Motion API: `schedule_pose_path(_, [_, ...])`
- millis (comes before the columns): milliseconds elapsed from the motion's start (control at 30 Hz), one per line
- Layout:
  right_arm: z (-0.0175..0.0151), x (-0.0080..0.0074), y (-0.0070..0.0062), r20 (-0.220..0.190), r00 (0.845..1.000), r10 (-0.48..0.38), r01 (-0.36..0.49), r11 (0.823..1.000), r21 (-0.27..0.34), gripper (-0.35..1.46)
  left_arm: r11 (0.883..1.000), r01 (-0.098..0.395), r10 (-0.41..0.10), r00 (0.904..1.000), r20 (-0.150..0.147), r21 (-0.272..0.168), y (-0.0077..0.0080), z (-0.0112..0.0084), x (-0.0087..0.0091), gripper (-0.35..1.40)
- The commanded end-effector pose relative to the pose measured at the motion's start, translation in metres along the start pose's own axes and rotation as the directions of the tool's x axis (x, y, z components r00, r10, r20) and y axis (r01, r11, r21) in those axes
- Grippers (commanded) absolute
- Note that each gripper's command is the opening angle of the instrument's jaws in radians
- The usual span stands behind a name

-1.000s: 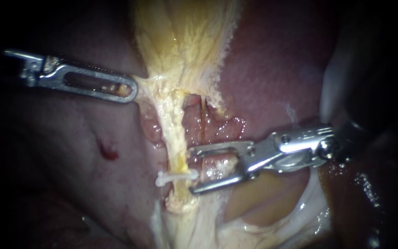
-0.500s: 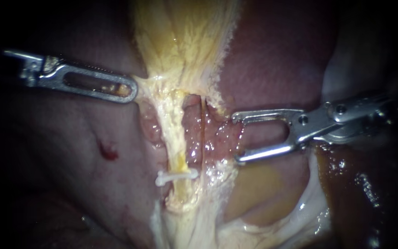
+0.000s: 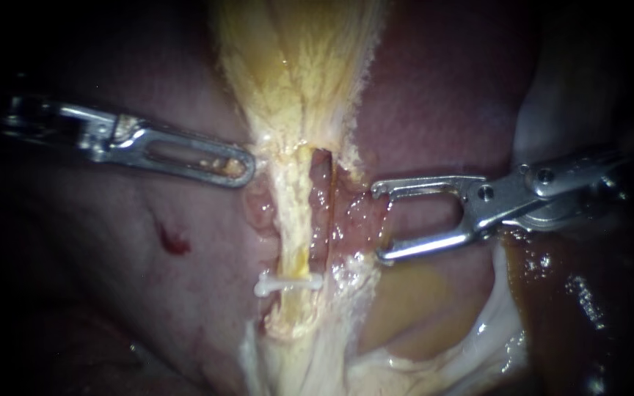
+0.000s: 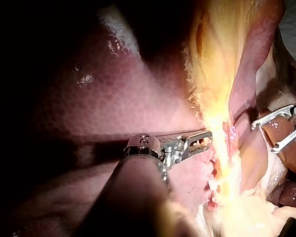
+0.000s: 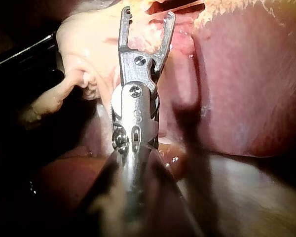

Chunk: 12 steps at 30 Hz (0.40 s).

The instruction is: Going back first clip left tube

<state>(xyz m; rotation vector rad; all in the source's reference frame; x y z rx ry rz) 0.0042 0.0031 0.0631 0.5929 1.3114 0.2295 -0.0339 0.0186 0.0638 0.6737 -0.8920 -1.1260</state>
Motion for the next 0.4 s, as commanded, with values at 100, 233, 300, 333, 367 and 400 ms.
schedule_pose_path(100, [0.0000,0.0000,0.0000,0.000,1.000,0.000,0.000,1.000,0.000,0.50,1.000,0.001,-0.001,1.0000,-0.004,-0.003,0.0006,0.0007,0.0004,-0.35])
schedule_pose_path(233, [0.0000,0.0001,-0.0001,0.000,1.000,0.000,0.000,1.000,0.000,0.50,1.000,0.000,0.000,1.0000,-0.008,-0.002,0.0007,0.0008,0.0004,-0.35])
schedule_pose_path(300, [0.0000,0.0000,-0.0001,0.000,1.000,0.000,0.000,1.000,0.003,0.50,1.000,0.000,0.000,1.0000,-0.008,-0.002,0.0007,0.0008,0.0004,-0.35])
schedule_pose_path(333, [0.0000,0.0001,-0.0001,0.000,1.000,0.000,0.000,1.000,0.003,0.50,1.000,0.000,0.000,1.0000,-0.008,-0.002,0.0007,0.0008,0.0004,-0.35])
schedule_pose_path(367, [0.0000,0.0001,-0.0001,0.000,1.000,0.000,0.000,1.000,0.006,0.50,1.000,0.000,0.000,0.9999,-0.010,0.000,0.0007,0.0008,0.0004,-0.35])
schedule_pose_path(400, [0.0000,0.0001,-0.0002,0.000,1.000,0.000,0.000,1.000,0.006,0.50,1.000,0.000,0.000,0.9999,-0.010,0.000,0.0007,0.0007,0.0004,-0.35])
